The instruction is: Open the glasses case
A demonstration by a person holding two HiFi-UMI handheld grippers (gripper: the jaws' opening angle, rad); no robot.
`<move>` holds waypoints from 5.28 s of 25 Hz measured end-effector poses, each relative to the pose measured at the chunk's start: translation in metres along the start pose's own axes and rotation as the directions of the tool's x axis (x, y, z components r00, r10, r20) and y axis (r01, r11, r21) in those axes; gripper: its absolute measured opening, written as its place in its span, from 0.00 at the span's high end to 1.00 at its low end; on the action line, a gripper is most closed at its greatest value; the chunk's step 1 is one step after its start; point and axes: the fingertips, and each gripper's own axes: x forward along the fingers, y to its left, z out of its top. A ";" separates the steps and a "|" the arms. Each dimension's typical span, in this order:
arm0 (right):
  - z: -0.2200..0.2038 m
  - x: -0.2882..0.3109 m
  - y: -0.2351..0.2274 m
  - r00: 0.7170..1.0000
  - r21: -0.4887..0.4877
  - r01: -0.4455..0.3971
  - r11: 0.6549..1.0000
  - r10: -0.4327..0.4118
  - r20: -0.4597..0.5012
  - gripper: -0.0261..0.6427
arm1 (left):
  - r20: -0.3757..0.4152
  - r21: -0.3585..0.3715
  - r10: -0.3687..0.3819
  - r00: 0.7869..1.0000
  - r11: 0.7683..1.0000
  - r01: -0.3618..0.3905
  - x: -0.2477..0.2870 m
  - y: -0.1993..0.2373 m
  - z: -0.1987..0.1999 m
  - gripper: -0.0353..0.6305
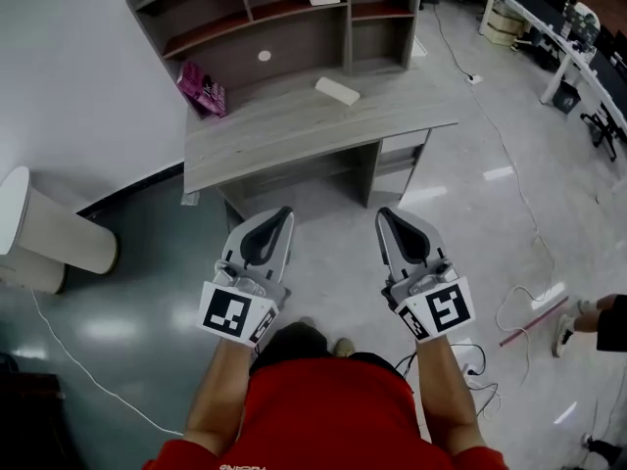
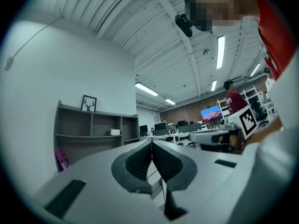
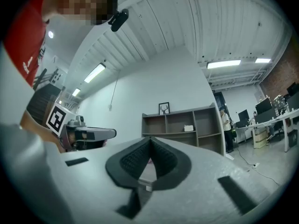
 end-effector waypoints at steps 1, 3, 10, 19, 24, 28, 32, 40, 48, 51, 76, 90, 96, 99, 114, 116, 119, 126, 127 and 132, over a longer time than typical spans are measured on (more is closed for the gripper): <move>-0.001 0.003 -0.005 1.000 0.001 -0.002 1.000 0.002 -0.002 0.95 | -0.004 -0.001 0.000 1.000 1.000 0.000 0.006 0.001 -0.002 0.93; -0.003 0.011 -0.018 1.000 -0.003 -0.002 1.000 0.002 0.000 0.96 | -0.005 0.002 -0.001 1.000 1.000 0.001 0.021 0.005 -0.005 0.93; -0.027 0.067 -0.062 1.000 -0.041 0.009 0.999 -0.010 -0.022 0.96 | 0.013 -0.001 -0.005 1.000 1.000 0.005 0.082 0.050 -0.029 0.93; -0.045 0.181 -0.119 0.997 -0.092 0.042 0.995 -0.048 -0.056 0.95 | 0.035 -0.015 -0.039 0.999 0.999 0.040 0.175 0.148 -0.054 0.93; -0.067 0.245 -0.149 0.993 -0.093 0.081 0.992 -0.088 -0.080 0.95 | 0.001 -0.030 -0.084 0.996 0.996 0.084 0.221 0.201 -0.079 0.93; -0.085 0.279 -0.166 0.988 -0.097 0.096 0.991 -0.107 -0.115 0.95 | -0.021 -0.034 -0.115 0.993 0.993 0.114 0.254 0.229 -0.098 0.93; -0.101 0.302 -0.183 0.981 -0.114 0.101 0.988 -0.118 -0.153 0.95 | -0.039 -0.049 -0.122 0.992 0.992 0.120 0.281 0.246 -0.114 0.93; -0.135 0.341 -0.222 0.972 -0.132 0.076 0.988 -0.103 -0.213 0.95 | -0.082 -0.056 -0.094 0.992 0.994 0.090 0.333 0.271 -0.143 0.93; -0.175 0.370 -0.276 0.962 -0.115 0.017 0.993 -0.048 -0.270 0.95 | -0.184 -0.043 -0.058 0.981 0.998 0.051 0.393 0.283 -0.204 0.93; -0.194 0.380 -0.295 0.952 -0.102 -0.014 0.995 -0.018 -0.305 0.95 | -0.245 -0.049 -0.026 0.969 0.999 0.014 0.412 0.289 -0.230 0.93; -0.297 0.436 -0.329 0.849 -0.073 -0.021 0.997 -0.021 -0.528 0.95 | -0.588 -0.173 -0.174 0.790 0.981 0.087 0.473 0.308 -0.384 0.93; -0.359 0.429 -0.324 0.710 -0.044 -0.096 0.994 0.037 -0.703 0.66 | -0.722 -0.240 -0.301 0.624 0.954 0.182 0.480 0.304 -0.432 0.72; -0.383 0.422 -0.322 0.634 -0.024 -0.128 0.991 0.064 -0.771 0.56 | -0.734 -0.271 -0.350 0.583 0.937 0.221 0.481 0.300 -0.441 0.72; -0.394 0.418 -0.321 0.586 -0.023 -0.155 0.988 0.073 -0.807 0.52 | -0.733 -0.284 -0.368 0.572 0.930 0.233 0.480 0.296 -0.444 0.72; -0.408 0.414 -0.318 0.539 0.017 -0.214 0.977 0.132 -0.832 0.53 | -0.730 -0.298 -0.398 0.556 0.917 0.265 0.481 0.294 -0.446 0.73; -0.405 0.415 -0.322 0.551 0.033 -0.202 0.979 0.142 -0.822 0.54 | -0.732 -0.295 -0.397 0.553 0.917 0.268 0.481 0.293 -0.446 0.73; -0.396 0.417 -0.328 0.582 0.052 -0.177 0.983 0.147 -0.800 0.58 | -0.744 -0.278 -0.390 0.543 0.919 0.280 0.481 0.292 -0.448 0.74; -0.378 0.424 -0.343 0.639 0.073 -0.141 0.987 0.147 -0.755 0.71 | -0.758 -0.264 -0.383 0.528 0.920 0.289 0.480 0.293 -0.449 0.75; -0.376 0.425 -0.344 0.645 0.067 -0.140 0.988 0.143 -0.750 0.72 | -0.759 -0.264 -0.382 0.528 0.921 0.287 0.481 0.293 -0.449 0.75; -0.367 0.430 -0.357 0.679 0.025 -0.103 0.994 0.088 -0.729 0.86 | -0.761 -0.264 -0.378 0.527 0.923 0.281 0.481 0.293 -0.449 0.75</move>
